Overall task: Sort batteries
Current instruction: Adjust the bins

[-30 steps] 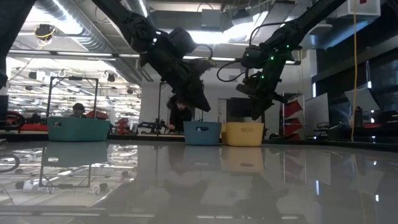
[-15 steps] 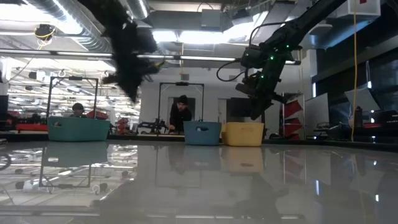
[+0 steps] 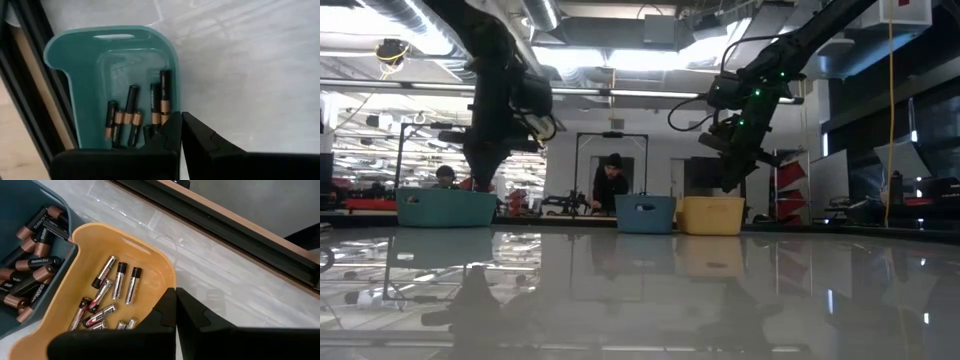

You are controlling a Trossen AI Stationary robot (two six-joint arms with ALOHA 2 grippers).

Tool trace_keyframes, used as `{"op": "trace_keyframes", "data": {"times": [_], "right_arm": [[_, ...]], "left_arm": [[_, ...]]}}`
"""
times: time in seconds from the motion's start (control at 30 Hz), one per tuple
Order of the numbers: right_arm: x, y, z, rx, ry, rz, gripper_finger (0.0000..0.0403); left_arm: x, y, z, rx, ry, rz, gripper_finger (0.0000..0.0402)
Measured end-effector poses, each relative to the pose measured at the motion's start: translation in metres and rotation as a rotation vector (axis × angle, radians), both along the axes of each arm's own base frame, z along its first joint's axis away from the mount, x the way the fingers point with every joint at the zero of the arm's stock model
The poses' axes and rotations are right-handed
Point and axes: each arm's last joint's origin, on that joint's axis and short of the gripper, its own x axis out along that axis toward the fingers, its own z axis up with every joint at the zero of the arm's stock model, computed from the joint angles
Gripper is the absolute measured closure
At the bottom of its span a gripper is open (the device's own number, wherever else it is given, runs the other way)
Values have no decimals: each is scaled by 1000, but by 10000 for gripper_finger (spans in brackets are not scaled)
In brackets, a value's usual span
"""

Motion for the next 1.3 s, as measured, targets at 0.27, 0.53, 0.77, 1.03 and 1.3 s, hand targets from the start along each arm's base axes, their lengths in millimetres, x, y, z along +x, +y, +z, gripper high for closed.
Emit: {"op": "trace_keyframes", "data": {"times": [0.27, 0.53, 0.77, 1.03, 1.3], "right_arm": [[0, 0, 0, -7, 7, 18, 403], [0, 0, 0, -8, 7, 18, 403], [0, 0, 0, -10, 7, 18, 403], [1, -1, 0, -18, 3, 16, 403], [1, -1, 1, -24, -3, 16, 403]], "left_arm": [[0, 1, 2, 10, -14, -19, 400], [0, 2, 2, 13, -14, -36, 400], [-2, 0, 12, 58, -50, -60, 400], [-12, -2, 28, 113, -95, -39, 367], [-12, -3, 24, 106, -89, -42, 241]]}}
